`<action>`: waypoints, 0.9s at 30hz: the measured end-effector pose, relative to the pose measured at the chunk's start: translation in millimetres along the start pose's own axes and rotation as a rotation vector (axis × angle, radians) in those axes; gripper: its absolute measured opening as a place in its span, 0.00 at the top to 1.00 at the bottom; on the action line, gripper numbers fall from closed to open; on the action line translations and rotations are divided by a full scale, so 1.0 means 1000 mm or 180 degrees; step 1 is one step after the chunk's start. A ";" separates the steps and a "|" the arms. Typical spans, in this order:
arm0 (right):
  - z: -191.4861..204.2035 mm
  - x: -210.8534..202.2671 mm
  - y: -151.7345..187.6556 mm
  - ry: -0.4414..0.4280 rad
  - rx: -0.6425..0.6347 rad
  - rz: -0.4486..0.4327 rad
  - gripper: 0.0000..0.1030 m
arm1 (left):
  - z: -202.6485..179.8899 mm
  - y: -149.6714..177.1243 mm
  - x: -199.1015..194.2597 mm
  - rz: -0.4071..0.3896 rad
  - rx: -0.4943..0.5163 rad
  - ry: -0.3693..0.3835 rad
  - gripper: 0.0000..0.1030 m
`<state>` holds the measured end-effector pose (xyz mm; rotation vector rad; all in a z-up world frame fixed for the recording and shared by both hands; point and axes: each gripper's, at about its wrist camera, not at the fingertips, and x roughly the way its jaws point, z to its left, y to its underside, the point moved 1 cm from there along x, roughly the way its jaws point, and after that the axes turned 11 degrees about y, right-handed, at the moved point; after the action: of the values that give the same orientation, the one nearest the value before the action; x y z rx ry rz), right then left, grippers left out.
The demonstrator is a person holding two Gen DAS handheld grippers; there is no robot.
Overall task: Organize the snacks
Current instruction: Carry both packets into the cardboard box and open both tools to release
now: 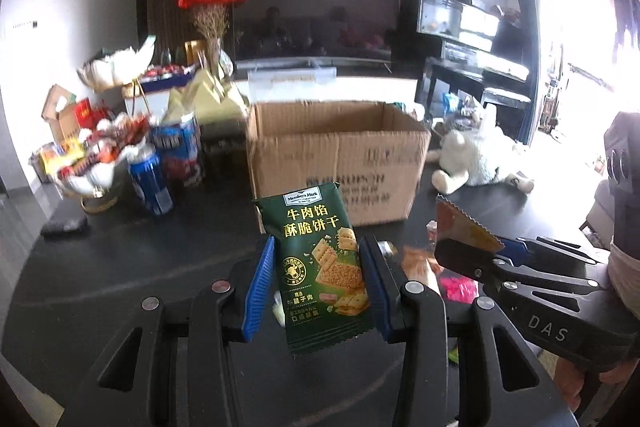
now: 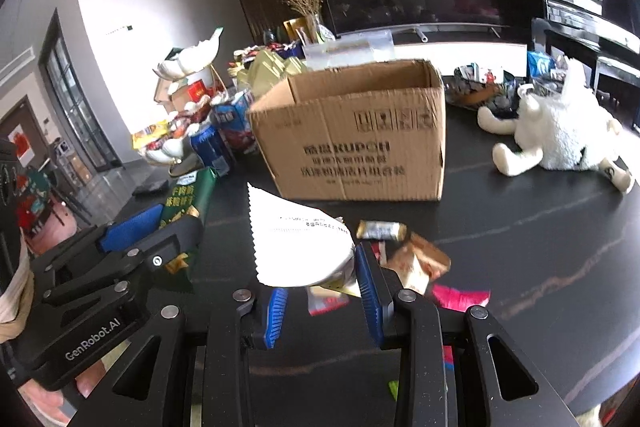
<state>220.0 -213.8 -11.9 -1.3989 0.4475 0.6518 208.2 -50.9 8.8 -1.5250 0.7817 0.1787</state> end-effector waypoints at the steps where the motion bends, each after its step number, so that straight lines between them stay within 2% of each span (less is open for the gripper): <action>1: 0.000 0.001 -0.004 0.0004 0.0005 -0.0013 0.67 | 0.001 -0.004 0.000 -0.0015 0.0019 -0.0005 0.59; 11: 0.000 0.014 -0.053 -0.0064 0.0090 -0.0100 0.67 | 0.012 -0.051 0.020 0.0011 0.0072 0.0064 0.59; 27: 0.000 0.045 -0.133 0.0091 -0.0090 -0.0261 0.67 | 0.034 -0.123 0.064 0.0031 0.0260 0.0097 0.59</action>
<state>341.0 -212.7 59.0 -1.4473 0.4026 0.5740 337.1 -52.6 69.6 -1.4499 0.8113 0.1294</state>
